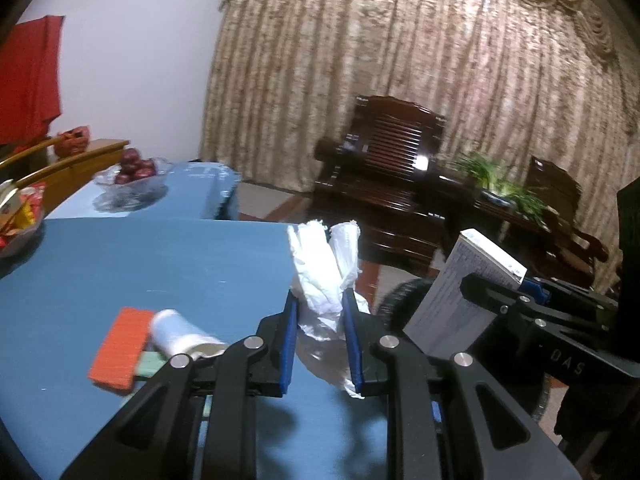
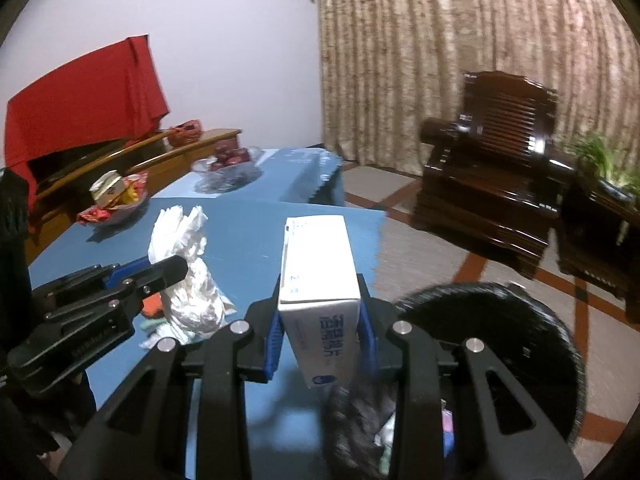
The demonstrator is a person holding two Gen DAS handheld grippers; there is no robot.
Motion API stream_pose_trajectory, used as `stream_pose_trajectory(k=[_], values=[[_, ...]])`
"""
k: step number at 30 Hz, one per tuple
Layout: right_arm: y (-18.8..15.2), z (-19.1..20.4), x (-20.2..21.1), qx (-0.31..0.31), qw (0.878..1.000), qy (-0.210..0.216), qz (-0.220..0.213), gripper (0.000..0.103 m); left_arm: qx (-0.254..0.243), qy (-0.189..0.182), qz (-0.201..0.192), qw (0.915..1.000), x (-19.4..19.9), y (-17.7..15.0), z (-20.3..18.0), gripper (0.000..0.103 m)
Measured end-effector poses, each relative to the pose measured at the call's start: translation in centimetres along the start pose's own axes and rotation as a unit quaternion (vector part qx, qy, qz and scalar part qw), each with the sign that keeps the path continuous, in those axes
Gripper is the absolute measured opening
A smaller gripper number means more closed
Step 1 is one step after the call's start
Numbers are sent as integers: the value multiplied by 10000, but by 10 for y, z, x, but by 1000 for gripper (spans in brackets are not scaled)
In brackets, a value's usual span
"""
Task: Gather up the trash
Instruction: 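Carry the white tissue and white box over the bin with both grippers, then open both grippers to drop the tissue and box into the bin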
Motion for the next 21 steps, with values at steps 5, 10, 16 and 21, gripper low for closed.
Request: stream_pose_trajectory(k=[5,10,16,21], values=[[-20,-44,25,-257,9989,-380,46,30,-146,-282,70,9995,-12,-3,-37,22],[-44,-79,39,-468,9964,-680,173,30,-351,-581,160,9976,-26,-7,-78,22],[-69,-107,41,-663,9925,-970,342,30,-485,-866,331,9945,-48,-15,-114,22],[-82,-128,40,-815,9899,-1066,467,30,-627,-1008,473,9918,-66,-24,-139,22]])
Point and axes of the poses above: each gripper's, at about its wrist camera, not at the fingertips, and x roughly against the way its jaws point, z to its left, y to its top, the point moved 4 cm from there along -x, roughly the way its jaws point
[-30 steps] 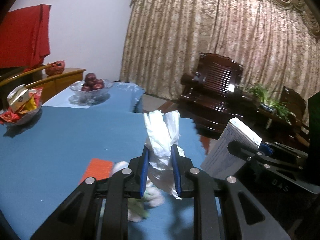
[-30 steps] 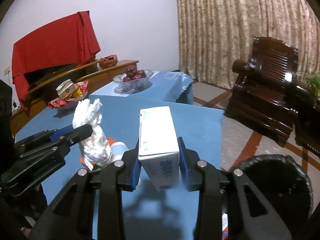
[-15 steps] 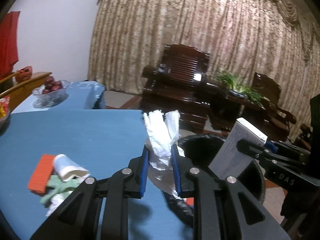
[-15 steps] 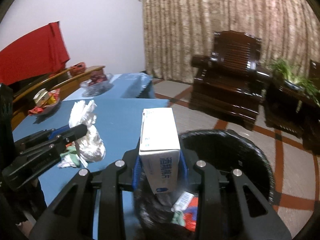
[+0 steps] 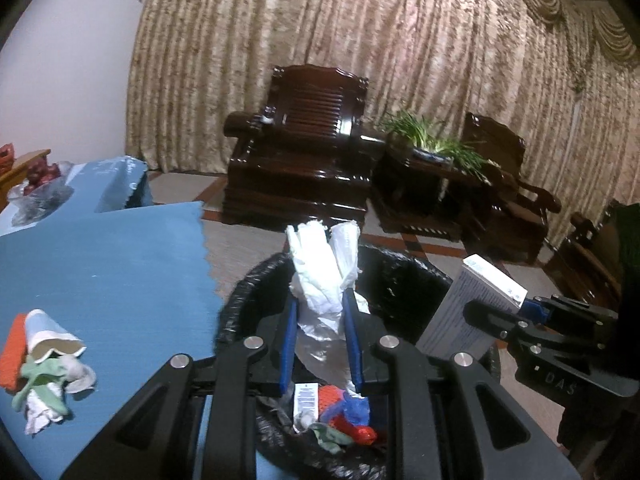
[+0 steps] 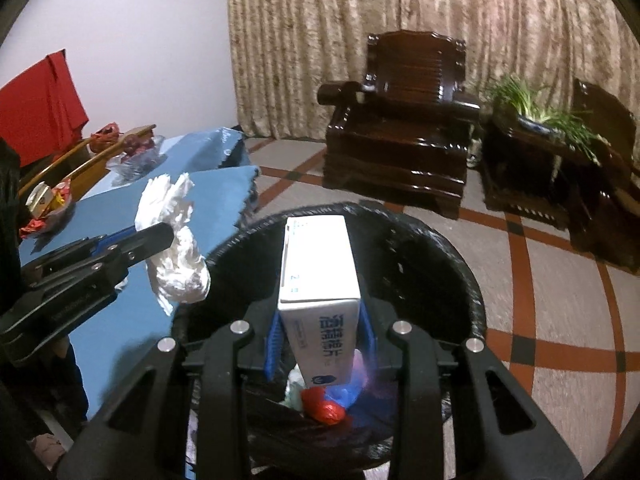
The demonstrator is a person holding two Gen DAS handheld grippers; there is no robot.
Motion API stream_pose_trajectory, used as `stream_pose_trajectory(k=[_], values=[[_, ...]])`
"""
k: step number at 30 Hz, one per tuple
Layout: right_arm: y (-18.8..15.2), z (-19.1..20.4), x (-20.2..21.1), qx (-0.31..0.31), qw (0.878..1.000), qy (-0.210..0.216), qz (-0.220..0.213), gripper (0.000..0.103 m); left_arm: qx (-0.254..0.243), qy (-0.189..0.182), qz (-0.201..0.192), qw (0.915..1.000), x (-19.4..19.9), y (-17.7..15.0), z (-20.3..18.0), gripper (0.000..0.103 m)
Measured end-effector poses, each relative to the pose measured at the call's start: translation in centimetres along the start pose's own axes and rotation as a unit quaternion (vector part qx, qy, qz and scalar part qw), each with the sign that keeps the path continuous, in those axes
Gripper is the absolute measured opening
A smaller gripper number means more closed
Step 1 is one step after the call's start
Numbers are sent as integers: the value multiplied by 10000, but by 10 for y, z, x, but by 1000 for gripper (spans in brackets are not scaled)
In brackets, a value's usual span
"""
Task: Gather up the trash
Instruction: 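Open both grippers to drop the tissue and box into the bin, then move both open tools back over the remaining trash on the table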
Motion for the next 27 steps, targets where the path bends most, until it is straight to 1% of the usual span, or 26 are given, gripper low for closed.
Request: stream_pose_trajectory(k=[4,7,8,9,10,12,13,14,15,16,17,18,19,21,24,27], values=[[-9,-10,-7,-68,9999,-60,125,31,-34,-117,169,9998,-16,-5,-9,23],[-12,-14,-9,-93,9997,-121,169,33,-13,-181,283,9994,-24,-8,-11,28],[-14,-15,-9,-92,9997,-148,193,36,4,-202,305,9993,-24,-11,-10,31],[-15,-16,-9,-94,9996,-174,200,43,23,-229,333,9992,-23,-12,-7,34],[-15,-17,-9,-103,9996,-200,195,46,52,-246,356,9991,-24,-13,-6,36],[-16,-19,-9,-131,9994,-246,181,55,87,-257,358,9990,-23,-14,-3,45],[-16,-20,-9,-147,9994,-270,166,57,99,-251,352,9990,-22,-14,-2,46],[-17,-21,-8,-162,9993,-286,149,62,115,-238,347,9990,-22,-14,-1,48],[-16,-23,-7,-184,9993,-305,126,70,139,-233,338,9991,-20,-14,0,51],[-16,-24,-5,-214,9992,-331,77,75,161,-209,311,9992,-16,-14,4,53],[-15,-24,-3,-226,9991,-346,40,85,164,-168,279,9993,-14,-13,7,60],[-14,-23,-1,-231,9990,-380,-14,93,160,-91,210,9996,-9,-12,10,67],[-12,-21,3,-224,9989,-399,-97,94,152,-36,158,9998,-6,-11,12,69],[-8,-18,6,-204,9991,-338,-135,97,143,99,40,9998,5,-9,20,79],[0,-6,15,-110,9991,-321,-235,98,164,259,-109,9995,21,-3,33,87],[7,10,21,70,9989,-259,-376,98,212,518,-292,9980,45,-1,51,92]])
Point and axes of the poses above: each gripper's, at about its wrist camera, not at the fingertips, and x roughly against the way its jaws point, z to its left, y to its top, the point moved 4 cm from there along -x, roughly the way its jaws point
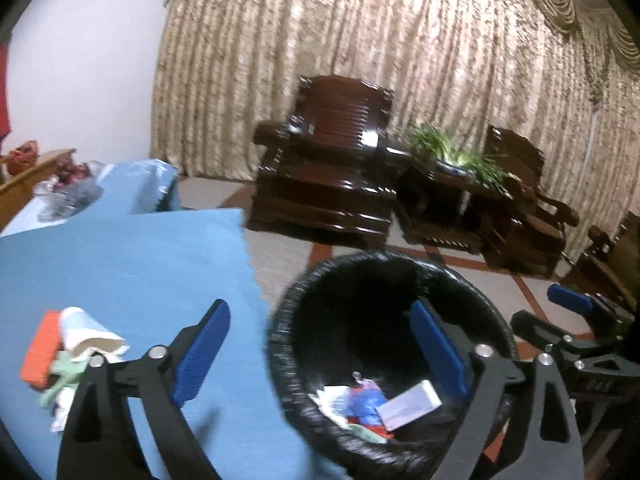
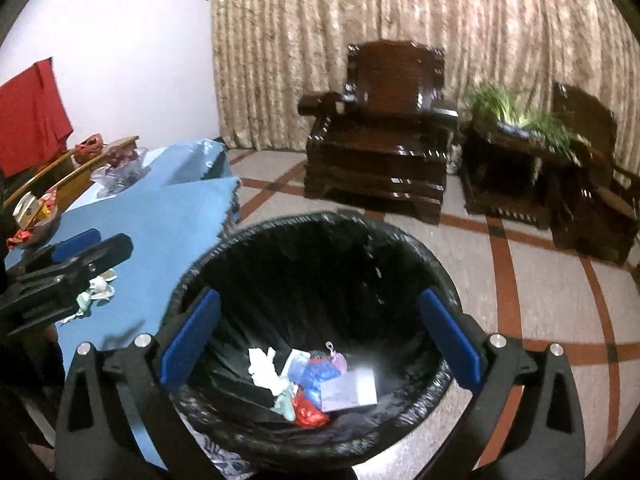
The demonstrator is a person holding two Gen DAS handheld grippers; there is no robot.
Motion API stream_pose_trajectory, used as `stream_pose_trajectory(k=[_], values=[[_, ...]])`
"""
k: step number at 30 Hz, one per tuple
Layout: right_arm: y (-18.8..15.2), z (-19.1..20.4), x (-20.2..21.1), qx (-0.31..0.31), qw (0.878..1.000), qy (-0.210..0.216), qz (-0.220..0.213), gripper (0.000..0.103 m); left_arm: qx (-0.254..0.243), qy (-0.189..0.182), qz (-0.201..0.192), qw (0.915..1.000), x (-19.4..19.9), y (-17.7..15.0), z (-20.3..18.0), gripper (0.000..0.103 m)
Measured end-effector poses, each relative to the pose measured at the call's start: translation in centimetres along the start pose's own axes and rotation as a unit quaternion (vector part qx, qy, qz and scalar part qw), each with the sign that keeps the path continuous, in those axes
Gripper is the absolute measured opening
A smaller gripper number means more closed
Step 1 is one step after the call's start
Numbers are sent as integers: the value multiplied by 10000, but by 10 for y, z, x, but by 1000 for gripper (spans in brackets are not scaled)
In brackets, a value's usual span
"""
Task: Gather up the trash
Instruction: 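Move both open tools back over the remaining trash on the table, then grasp the orange foam net with the left gripper while the right grasps the white cup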
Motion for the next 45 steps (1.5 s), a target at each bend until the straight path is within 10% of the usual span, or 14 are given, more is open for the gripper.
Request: stream_pose_trajectory(k=[25,45], values=[[31,183,-35,787,9877,1345,-112,98,739,1920,-293,9782,107,-37,200,96],[26,269,-120,982,9804,1683,294,98,994,2147,448,9706,42,-77,278,81]])
Point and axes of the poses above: each gripper's, at about its wrist camera, not at the fingertips, and x roughly against the way its jaws point, z to its left, y to its top, the point moved 4 cm from there along -x, roughly the way its jaws point
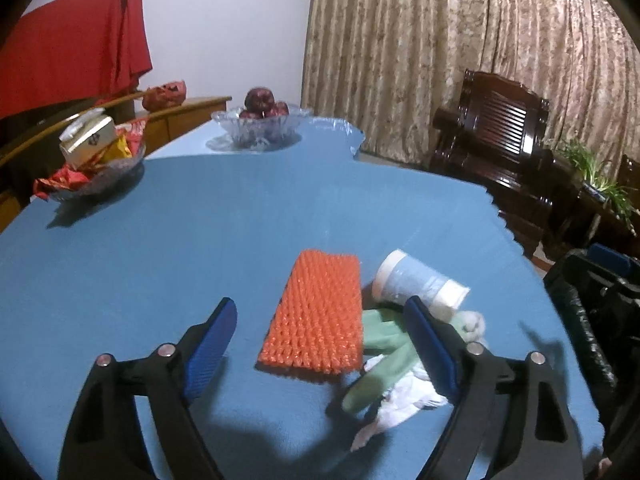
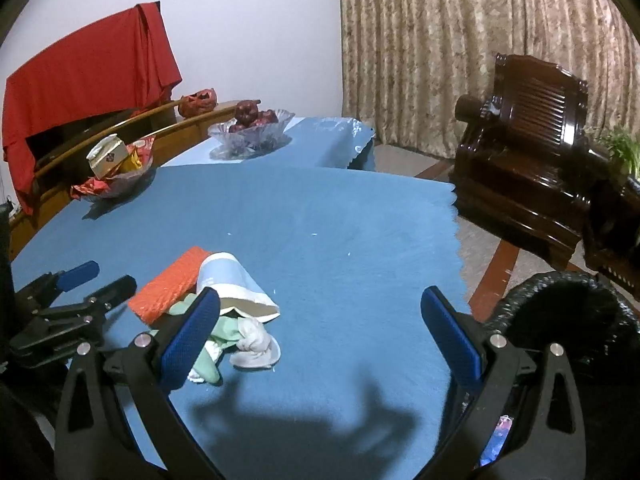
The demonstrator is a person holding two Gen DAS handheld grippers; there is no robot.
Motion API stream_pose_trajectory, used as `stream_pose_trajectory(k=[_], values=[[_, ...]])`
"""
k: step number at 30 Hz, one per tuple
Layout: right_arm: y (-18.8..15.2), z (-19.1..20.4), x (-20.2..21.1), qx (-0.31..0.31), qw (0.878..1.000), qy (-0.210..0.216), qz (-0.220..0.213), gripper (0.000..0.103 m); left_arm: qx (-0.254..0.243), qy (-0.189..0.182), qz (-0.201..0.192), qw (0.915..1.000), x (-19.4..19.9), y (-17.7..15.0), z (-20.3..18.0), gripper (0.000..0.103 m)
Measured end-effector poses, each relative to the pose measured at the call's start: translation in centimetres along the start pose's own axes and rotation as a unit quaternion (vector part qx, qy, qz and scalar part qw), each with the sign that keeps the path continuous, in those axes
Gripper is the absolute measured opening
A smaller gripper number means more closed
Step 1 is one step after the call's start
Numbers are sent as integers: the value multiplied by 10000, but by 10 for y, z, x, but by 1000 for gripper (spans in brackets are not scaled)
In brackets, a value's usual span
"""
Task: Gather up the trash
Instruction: 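Grasp the orange foam net with the left gripper while the right grasps the white cup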
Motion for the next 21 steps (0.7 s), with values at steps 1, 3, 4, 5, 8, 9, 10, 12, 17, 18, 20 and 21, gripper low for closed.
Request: stream_pose_trajectory(k=[1,3,4,5,8,9,10,12,17,18,20,21], values=[[0,1,-5,-5,10000,13,26,98,-6,-3,58,10000,-6,-2,0,81],[0,2,-11,4,10000,24,58,98,-4,-11,141,9999,-15,-4,0,78],[0,2,-14,14,10000,30,76,98,-8,-28,197,9998,-21,-5,0,78],[0,3,-18,27,9999,39,101,98,-20,-22,239,9997,-25,-5,0,77],[0,5,-26,46,9999,74,135,98,-13,-62,396,9992,-36,-9,0,72],[0,6,-29,56,9998,88,142,98,12,-92,456,9989,-40,-10,2,69],[1,8,-32,74,9998,106,152,98,43,-134,491,9987,-42,-11,3,67],[1,10,-35,99,9997,137,160,98,119,-211,591,9980,-46,-15,6,55],[3,21,-43,184,9993,263,180,98,259,-385,613,9970,-47,-17,11,32],[4,24,-45,210,9991,314,181,98,287,-414,579,9971,-45,-16,13,28],[5,30,-47,251,9988,382,186,98,287,-436,529,9972,-44,-15,16,19],[5,33,-48,272,9986,412,191,98,280,-457,514,9972,-43,-14,17,15]])
Point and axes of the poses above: each gripper's, at about its wrist camera, not at the fingertips, and x roughly against the way its jaws point, z to its left, y to its top, the point moved 4 cm from there along -x, roughly the way its jaws point
